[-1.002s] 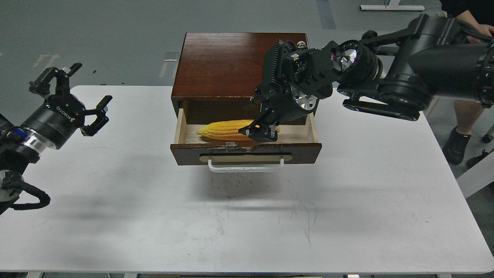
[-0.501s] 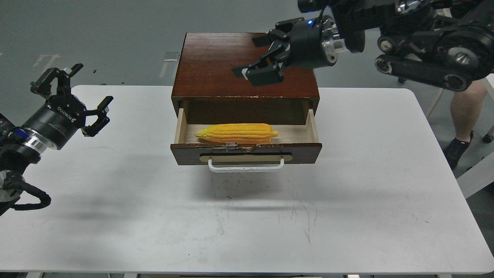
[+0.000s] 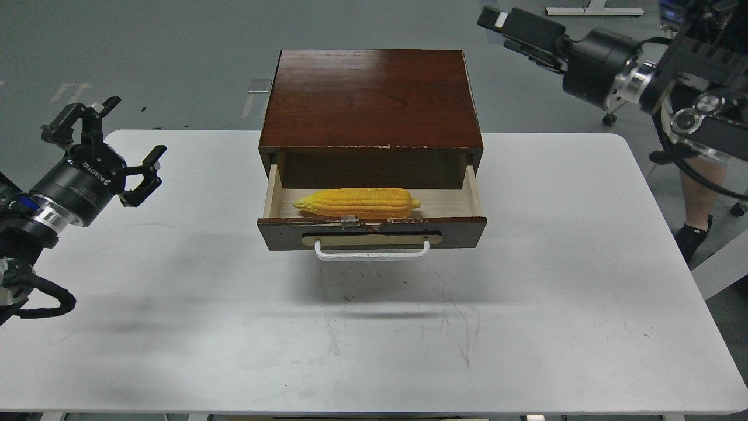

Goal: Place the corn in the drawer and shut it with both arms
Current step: 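Release the corn and withdraw the right gripper upward and back, then swing the left gripper toward the drawer front near its handle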

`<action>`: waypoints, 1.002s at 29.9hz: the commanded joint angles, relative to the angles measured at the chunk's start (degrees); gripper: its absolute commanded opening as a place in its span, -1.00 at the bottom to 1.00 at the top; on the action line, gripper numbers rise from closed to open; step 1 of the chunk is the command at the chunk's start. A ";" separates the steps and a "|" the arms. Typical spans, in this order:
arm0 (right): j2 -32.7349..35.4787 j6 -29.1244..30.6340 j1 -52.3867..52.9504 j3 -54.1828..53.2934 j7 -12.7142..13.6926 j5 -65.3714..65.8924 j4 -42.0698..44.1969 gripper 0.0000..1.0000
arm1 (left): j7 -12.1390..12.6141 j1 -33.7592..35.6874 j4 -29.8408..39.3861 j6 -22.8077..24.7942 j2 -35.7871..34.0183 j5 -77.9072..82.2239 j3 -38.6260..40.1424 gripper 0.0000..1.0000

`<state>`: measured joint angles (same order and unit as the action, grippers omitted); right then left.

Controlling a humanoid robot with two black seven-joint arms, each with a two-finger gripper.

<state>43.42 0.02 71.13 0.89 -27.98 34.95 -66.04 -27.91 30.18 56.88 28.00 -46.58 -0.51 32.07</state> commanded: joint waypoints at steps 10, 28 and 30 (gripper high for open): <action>-0.18 0.95 -19.54 -10.56 -0.02 -25.80 2.58 0.99 | -0.09 0.06 0.07 0.00 -0.08 0.07 1.94 0.97; -5.89 7.54 -25.17 -11.70 -0.02 -33.46 7.77 1.00 | -0.09 5.58 12.44 0.00 -9.48 18.51 4.66 0.97; -5.89 7.63 -25.17 -11.70 -0.02 -33.46 7.77 1.00 | -0.09 6.21 16.58 0.00 -10.54 23.09 6.33 0.97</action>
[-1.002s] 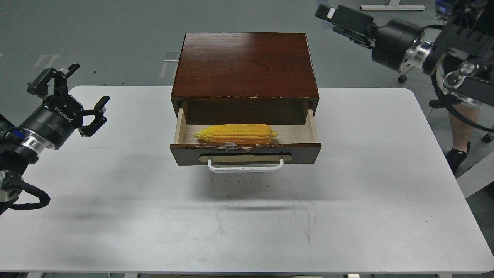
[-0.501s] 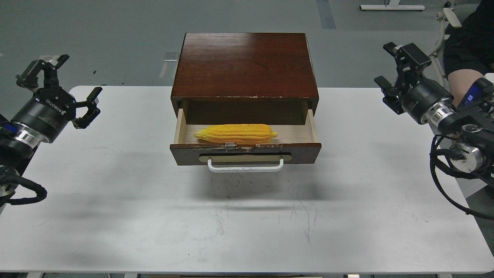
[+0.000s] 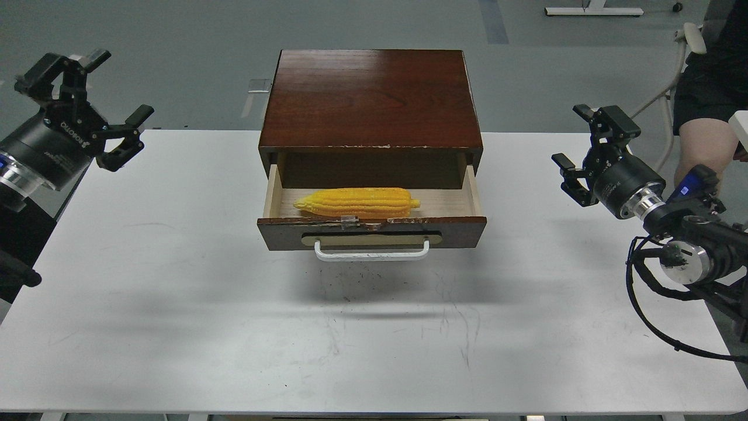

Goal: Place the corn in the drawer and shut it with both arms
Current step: 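Swing the left gripper toward the drawer front near its handle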

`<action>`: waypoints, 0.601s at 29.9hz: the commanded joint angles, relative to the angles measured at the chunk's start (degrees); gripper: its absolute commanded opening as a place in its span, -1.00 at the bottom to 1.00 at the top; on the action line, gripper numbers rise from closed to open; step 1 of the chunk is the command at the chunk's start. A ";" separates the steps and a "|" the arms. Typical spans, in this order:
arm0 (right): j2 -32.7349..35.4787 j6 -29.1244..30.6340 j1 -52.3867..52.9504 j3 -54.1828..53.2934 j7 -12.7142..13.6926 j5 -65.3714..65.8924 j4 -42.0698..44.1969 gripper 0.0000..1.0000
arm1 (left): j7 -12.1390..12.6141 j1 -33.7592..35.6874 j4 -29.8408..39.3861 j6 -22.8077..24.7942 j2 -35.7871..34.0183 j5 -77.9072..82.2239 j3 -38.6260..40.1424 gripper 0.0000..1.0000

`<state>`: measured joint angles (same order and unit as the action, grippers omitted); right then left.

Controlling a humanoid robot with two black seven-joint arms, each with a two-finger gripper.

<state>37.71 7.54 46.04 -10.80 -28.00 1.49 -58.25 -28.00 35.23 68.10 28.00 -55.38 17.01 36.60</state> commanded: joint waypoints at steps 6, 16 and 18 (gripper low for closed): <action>-0.18 0.19 -0.08 0.08 0.00 0.09 -0.02 1.00 | 0.00 1.42 18.28 0.00 -1.39 24.63 8.22 0.97; -0.18 0.19 -0.25 0.25 0.00 0.27 -0.02 1.00 | 0.00 1.42 30.42 0.00 6.94 58.72 8.13 0.65; -0.18 0.19 -0.78 0.25 0.00 0.35 -0.02 1.00 | 0.00 1.33 31.13 0.00 8.27 61.64 7.52 0.28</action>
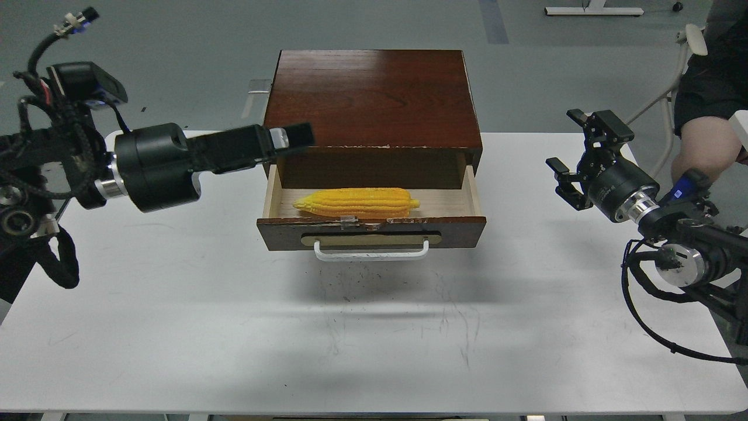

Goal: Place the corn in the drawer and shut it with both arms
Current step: 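Swing the left gripper toward the drawer front near its handle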

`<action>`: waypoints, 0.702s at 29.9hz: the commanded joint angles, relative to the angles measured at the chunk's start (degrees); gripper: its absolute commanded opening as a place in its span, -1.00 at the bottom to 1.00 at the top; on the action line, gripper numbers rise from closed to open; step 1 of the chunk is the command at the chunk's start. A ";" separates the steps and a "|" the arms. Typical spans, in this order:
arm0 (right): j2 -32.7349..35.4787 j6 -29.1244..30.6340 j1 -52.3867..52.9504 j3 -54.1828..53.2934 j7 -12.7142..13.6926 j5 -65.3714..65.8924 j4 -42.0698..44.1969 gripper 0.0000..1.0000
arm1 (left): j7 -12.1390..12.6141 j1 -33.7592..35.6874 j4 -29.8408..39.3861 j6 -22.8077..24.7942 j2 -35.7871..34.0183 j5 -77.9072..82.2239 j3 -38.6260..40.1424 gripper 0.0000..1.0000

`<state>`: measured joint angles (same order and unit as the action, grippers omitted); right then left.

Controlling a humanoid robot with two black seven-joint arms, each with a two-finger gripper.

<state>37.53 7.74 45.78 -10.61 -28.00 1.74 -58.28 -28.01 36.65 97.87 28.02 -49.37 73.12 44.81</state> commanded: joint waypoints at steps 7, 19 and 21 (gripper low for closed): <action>0.09 0.08 -1.05 0.06 0.00 0.19 -0.08 1.00 | 0.01 -1.05 1.97 -0.02 4.63 6.77 -4.73 -0.99; 0.27 0.08 -1.05 0.06 0.00 0.46 -0.08 1.00 | 0.01 -4.30 2.59 -0.02 4.72 9.05 -8.43 -1.00; 0.27 0.08 -1.05 0.06 0.00 0.46 -0.08 1.00 | 0.01 -5.27 2.59 -0.02 4.80 9.85 -8.43 -1.00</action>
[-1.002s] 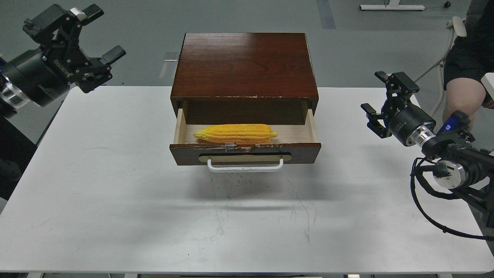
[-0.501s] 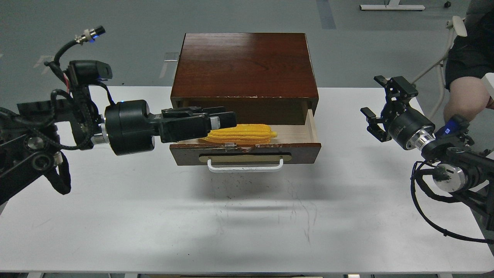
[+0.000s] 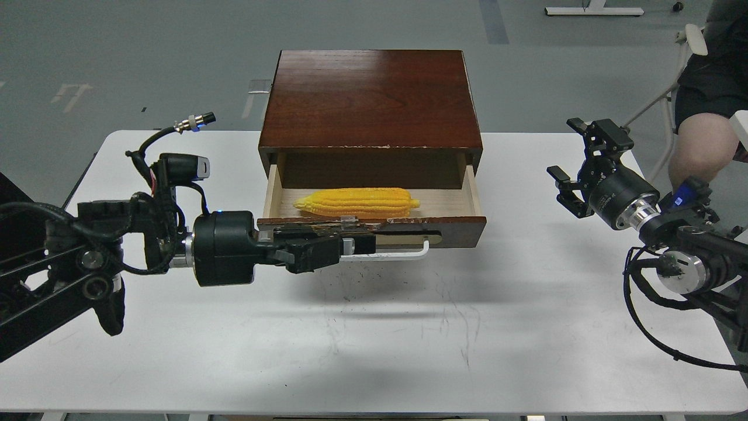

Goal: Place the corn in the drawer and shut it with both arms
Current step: 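Swing the left gripper toward the drawer front near its handle, then position the left gripper against the drawer front below the handle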

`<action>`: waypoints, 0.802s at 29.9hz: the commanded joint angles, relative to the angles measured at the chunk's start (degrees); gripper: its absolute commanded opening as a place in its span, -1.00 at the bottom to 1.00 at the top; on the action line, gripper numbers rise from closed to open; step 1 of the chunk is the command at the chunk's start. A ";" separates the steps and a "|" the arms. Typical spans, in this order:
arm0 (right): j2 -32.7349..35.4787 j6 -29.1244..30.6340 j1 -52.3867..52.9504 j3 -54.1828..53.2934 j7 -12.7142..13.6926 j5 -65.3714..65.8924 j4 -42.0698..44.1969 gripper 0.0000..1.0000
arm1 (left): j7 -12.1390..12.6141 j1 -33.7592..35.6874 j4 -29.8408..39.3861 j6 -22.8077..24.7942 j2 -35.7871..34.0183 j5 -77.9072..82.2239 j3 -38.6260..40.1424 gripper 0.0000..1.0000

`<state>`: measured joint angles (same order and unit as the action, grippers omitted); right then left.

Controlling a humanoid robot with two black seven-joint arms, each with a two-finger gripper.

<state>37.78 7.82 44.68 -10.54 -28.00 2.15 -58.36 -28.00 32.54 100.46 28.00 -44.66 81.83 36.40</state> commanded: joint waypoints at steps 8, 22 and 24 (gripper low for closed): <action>-0.16 0.00 0.06 0.00 0.00 0.14 0.00 1.00 | 0.00 -3.27 -0.08 0.00 0.98 6.93 -0.11 -1.00; 0.01 0.00 -0.03 0.00 0.00 0.23 0.00 1.00 | 0.00 -5.91 -1.49 0.00 3.44 12.04 -0.19 -1.00; 0.10 0.00 -0.12 0.00 0.00 0.23 0.00 1.00 | 0.00 -6.43 -2.37 0.00 3.88 11.95 -0.19 -1.00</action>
<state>37.77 7.82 44.70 -10.54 -28.00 2.35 -58.36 -28.00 26.78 99.09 28.00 -41.34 93.88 36.21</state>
